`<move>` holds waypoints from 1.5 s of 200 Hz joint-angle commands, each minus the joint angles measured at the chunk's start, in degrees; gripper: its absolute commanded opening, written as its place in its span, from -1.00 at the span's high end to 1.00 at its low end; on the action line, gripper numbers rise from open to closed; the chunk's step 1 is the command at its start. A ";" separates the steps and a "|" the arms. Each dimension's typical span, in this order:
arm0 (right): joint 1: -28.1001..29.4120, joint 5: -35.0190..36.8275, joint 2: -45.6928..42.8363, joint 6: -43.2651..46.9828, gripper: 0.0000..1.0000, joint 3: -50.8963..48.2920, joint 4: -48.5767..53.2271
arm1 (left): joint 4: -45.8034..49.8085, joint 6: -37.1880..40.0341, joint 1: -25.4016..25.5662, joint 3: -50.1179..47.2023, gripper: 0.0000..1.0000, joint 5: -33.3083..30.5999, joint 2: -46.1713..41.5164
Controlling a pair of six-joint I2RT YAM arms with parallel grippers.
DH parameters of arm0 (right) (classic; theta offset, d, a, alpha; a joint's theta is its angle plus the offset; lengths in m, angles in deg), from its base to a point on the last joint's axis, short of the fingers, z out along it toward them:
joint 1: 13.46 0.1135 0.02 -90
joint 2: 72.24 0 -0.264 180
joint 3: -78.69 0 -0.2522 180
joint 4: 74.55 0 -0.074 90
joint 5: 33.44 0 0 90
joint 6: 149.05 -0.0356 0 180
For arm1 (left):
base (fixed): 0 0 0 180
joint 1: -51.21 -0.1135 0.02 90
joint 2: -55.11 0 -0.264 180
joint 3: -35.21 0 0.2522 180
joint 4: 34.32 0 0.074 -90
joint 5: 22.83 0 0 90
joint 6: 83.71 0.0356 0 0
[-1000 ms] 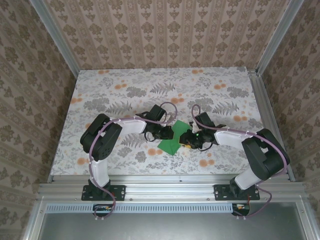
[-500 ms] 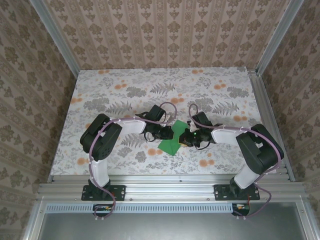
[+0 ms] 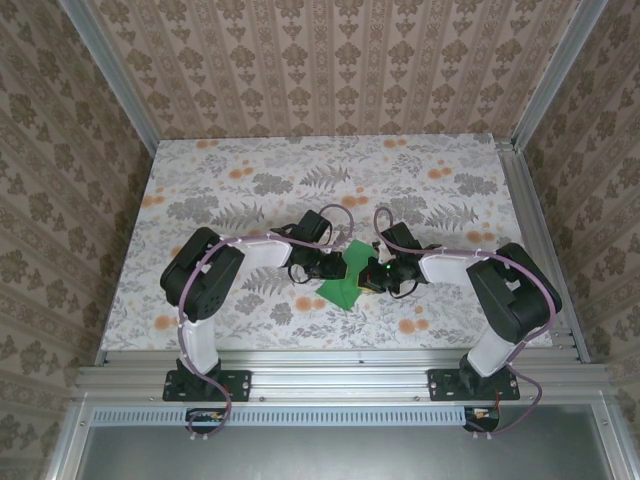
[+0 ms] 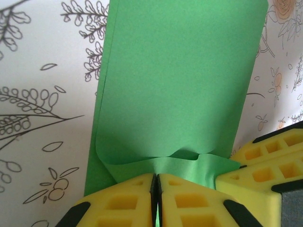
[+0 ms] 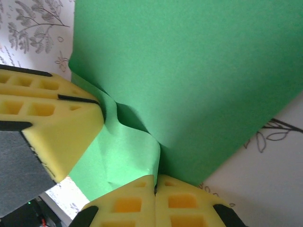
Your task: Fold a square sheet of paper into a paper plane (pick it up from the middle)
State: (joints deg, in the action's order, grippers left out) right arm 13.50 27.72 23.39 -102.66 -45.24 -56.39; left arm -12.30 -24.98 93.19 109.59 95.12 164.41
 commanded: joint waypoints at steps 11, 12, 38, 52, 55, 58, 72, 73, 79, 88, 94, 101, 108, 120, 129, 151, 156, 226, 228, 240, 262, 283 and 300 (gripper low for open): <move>0.03 2.10 1.62 1.95 0.87 1.63 2.97 | 2.77 -0.19 -0.42 -1.16 0.74 -2.24 3.03; 0.02 2.11 1.64 1.95 0.87 1.64 2.93 | 2.80 -0.24 -0.41 -1.14 0.74 -2.22 3.03; 0.02 2.51 2.78 2.44 0.87 1.70 3.49 | 2.76 -0.46 -0.40 -0.65 0.73 -1.60 2.04; 0.02 2.86 3.03 2.87 0.87 1.81 4.23 | 3.07 -0.63 -0.42 -0.11 0.72 -1.49 1.14; 0.02 2.85 3.06 2.92 0.87 1.83 4.39 | 3.14 -0.68 -0.43 0.01 0.71 -1.50 0.97; 0.02 2.97 3.13 3.04 0.87 1.82 4.58 | 3.25 -0.72 -0.42 0.22 0.71 -1.48 0.73; 0.02 3.24 3.15 3.31 0.87 1.74 5.32 | 3.88 -0.64 -0.48 1.07 0.68 -1.71 -0.32; 0.02 3.21 3.11 3.34 0.87 1.69 5.38 | 3.97 -0.64 -0.49 1.12 0.67 -1.73 -0.40; 0.02 3.35 3.11 3.44 0.87 1.73 5.58 | 4.20 -0.65 -0.54 1.38 0.66 -1.85 -0.94; 0.02 3.44 3.09 3.57 0.87 1.73 5.90 | 4.26 -0.75 -0.57 1.85 0.64 -1.84 -1.74; 0.02 3.53 3.10 3.54 0.87 1.62 6.04 | 4.42 -0.85 -0.65 2.22 0.63 -1.84 -2.33; 0.02 3.57 3.14 3.62 0.87 1.64 6.14 | 4.64 -0.88 -0.61 2.54 0.61 -1.84 -2.98; 0.08 3.61 3.20 3.70 0.88 1.66 6.36 | 4.71 -0.97 -0.63 2.81 0.59 -1.76 -3.57; 0.03 3.77 3.24 3.76 0.88 1.63 6.49 | 4.87 -1.23 -0.60 2.99 0.59 -1.37 -4.66; 0.02 3.67 3.26 3.82 0.87 1.56 6.49 | 5.01 -1.64 -0.49 2.80 0.59 -0.93 -5.50; 0.02 3.72 3.35 3.80 0.88 1.30 6.35 | 5.02 -2.37 0.15 1.84 0.59 -0.11 -7.27; 0.10 3.64 3.33 3.80 0.88 1.28 6.28 | 4.97 -2.60 0.35 1.62 0.60 0.19 -7.57; 0.19 3.53 2.55 3.63 0.89 1.02 6.13 | -0.40 -5.58 3.54 -2.96 0.64 2.38 -4.50; 0.20 3.53 2.54 3.60 0.89 0.98 6.12 | -0.46 -5.61 3.55 -2.90 0.64 2.38 -4.30; 0.13 3.61 2.21 3.49 0.89 0.85 6.10 | -0.79 -5.56 3.55 -2.83 0.64 2.58 -3.68; 0.18 3.64 1.72 3.36 0.89 0.76 6.16 | -1.02 -5.12 3.55 -2.44 0.64 2.89 -2.20; 0.17 3.70 1.38 3.35 0.89 0.59 6.32 | -1.39 -4.99 3.41 -2.47 0.64 2.78 -0.81; 0.19 3.77 1.11 3.36 0.89 0.45 6.47 | -1.66 -5.12 3.31 -3.10 0.65 1.19 -0.70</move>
State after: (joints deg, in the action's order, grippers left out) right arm 13.48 27.92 24.62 -99.69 -43.60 -53.78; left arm -12.98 -29.72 96.78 107.10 97.08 162.53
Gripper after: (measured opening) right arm 0.066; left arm 0.179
